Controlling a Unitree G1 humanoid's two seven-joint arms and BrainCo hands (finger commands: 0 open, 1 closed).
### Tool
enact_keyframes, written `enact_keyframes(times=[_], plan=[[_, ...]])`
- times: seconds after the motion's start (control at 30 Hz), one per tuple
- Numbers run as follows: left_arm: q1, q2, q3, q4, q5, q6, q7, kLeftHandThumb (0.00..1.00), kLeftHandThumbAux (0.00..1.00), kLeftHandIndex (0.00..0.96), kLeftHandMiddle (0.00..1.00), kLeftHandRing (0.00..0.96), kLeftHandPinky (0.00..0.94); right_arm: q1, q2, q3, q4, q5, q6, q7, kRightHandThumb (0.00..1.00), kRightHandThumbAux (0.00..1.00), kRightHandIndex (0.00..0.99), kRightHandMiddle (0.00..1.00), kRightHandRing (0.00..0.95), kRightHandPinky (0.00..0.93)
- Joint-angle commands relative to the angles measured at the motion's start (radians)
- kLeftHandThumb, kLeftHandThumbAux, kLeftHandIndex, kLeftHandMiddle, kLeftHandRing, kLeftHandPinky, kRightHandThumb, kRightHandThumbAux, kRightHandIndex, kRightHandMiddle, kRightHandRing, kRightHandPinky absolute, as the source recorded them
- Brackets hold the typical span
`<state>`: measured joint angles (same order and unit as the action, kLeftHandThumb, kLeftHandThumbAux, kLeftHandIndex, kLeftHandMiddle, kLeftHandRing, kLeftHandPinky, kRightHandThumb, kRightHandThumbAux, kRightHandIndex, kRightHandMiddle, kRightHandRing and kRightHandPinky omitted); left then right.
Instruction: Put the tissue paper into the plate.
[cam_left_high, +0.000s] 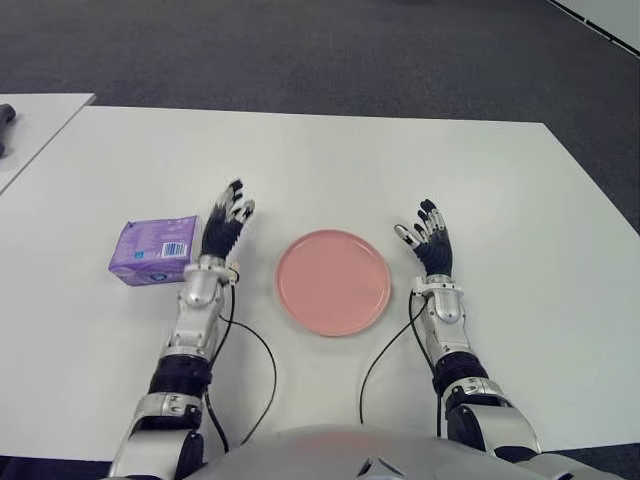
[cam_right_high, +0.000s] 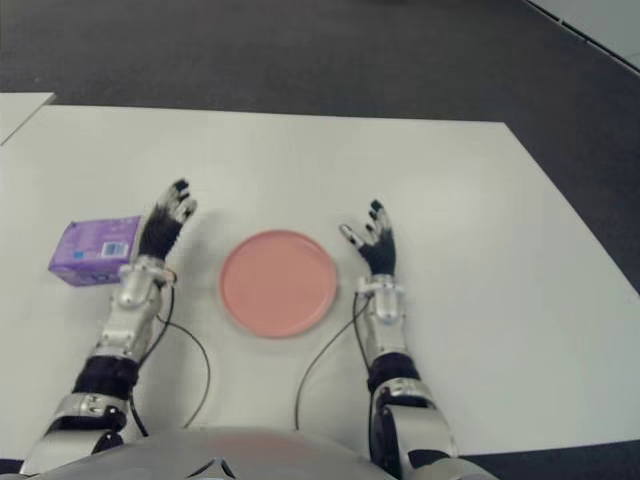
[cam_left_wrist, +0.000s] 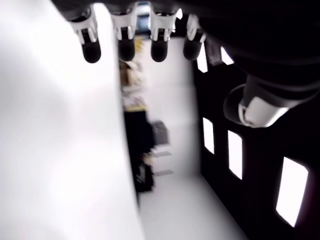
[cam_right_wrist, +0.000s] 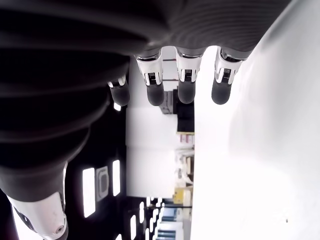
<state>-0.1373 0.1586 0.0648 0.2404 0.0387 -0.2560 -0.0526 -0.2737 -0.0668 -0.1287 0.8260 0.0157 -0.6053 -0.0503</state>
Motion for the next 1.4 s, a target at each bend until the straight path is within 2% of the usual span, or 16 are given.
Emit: enact_keyframes(times=[0.03, 0.23, 0.37, 0.6, 0.77, 0.9, 1.03, 1.17, 1.27, 1.3, 1.33, 1.4], plan=[[0.011, 0.033, -0.014, -0.054, 0.007, 0.019, -0.04, 0.0, 0.416, 0.0, 0.0, 0.0, 0.0, 0.066, 0.023, 0.007, 0.074, -0.001, 0.074, 0.002, 0.055, 0.693, 0.03, 0.031, 0.037, 0.066], [-0.003, 0.055, -0.02, -0.161, 0.042, 0.024, -0.026, 0.0, 0.401, 0.0, 0.0, 0.0, 0.0, 0.06, 0.027, 0.008, 0.08, 0.0, 0.077, 0.002, 0.058, 0.696, 0.029, 0.031, 0.035, 0.063], [-0.011, 0.082, -0.009, -0.184, 0.061, 0.011, -0.027, 0.0, 0.403, 0.0, 0.0, 0.0, 0.0, 0.06, 0.028, 0.009, 0.08, 0.0, 0.077, 0.002, 0.06, 0.697, 0.028, 0.029, 0.031, 0.058], [-0.082, 0.185, 0.037, -0.276, 0.068, -0.019, -0.054, 0.002, 0.407, 0.0, 0.0, 0.0, 0.0, 0.056, 0.032, 0.007, 0.09, 0.002, 0.071, 0.002, 0.06, 0.694, 0.027, 0.029, 0.03, 0.061], [-0.119, 0.25, 0.063, -0.341, 0.087, -0.028, -0.063, 0.073, 0.342, 0.0, 0.0, 0.0, 0.0, 0.057, 0.033, 0.006, 0.095, 0.002, 0.062, 0.001, 0.059, 0.691, 0.029, 0.031, 0.032, 0.062], [-0.134, 0.337, 0.103, -0.401, 0.145, -0.076, -0.063, 0.149, 0.275, 0.0, 0.0, 0.0, 0.0, 0.057, 0.035, 0.004, 0.1, 0.006, 0.059, 0.004, 0.061, 0.691, 0.033, 0.033, 0.036, 0.07], [-0.137, 0.398, 0.13, -0.443, 0.147, -0.075, -0.095, 0.225, 0.233, 0.0, 0.0, 0.0, 0.0, 0.058, 0.037, 0.004, 0.106, 0.006, 0.055, 0.004, 0.064, 0.698, 0.036, 0.036, 0.04, 0.076], [-0.153, 0.537, 0.165, -0.477, 0.116, -0.071, -0.213, 0.302, 0.203, 0.0, 0.0, 0.0, 0.0, 0.056, 0.04, 0.002, 0.113, 0.006, 0.057, 0.0, 0.067, 0.703, 0.037, 0.041, 0.045, 0.081], [-0.155, 0.623, 0.158, -0.459, 0.129, -0.091, -0.294, 0.338, 0.172, 0.0, 0.0, 0.0, 0.0, 0.055, 0.041, 0.003, 0.114, 0.001, 0.064, -0.009, 0.071, 0.703, 0.038, 0.042, 0.046, 0.079], [-0.155, 0.65, 0.147, -0.436, 0.168, -0.11, -0.302, 0.349, 0.16, 0.0, 0.0, 0.0, 0.0, 0.056, 0.04, 0.004, 0.112, -0.001, 0.067, -0.013, 0.072, 0.702, 0.038, 0.042, 0.047, 0.077], [-0.155, 0.666, 0.14, -0.42, 0.195, -0.124, -0.303, 0.357, 0.143, 0.0, 0.0, 0.0, 0.0, 0.056, 0.04, 0.005, 0.112, -0.003, 0.069, -0.015, 0.073, 0.701, 0.036, 0.041, 0.045, 0.073], [-0.174, 0.709, 0.107, -0.299, 0.294, -0.192, -0.266, 0.361, 0.125, 0.0, 0.0, 0.0, 0.0, 0.059, 0.04, 0.007, 0.108, -0.006, 0.069, -0.019, 0.072, 0.699, 0.033, 0.039, 0.043, 0.07]])
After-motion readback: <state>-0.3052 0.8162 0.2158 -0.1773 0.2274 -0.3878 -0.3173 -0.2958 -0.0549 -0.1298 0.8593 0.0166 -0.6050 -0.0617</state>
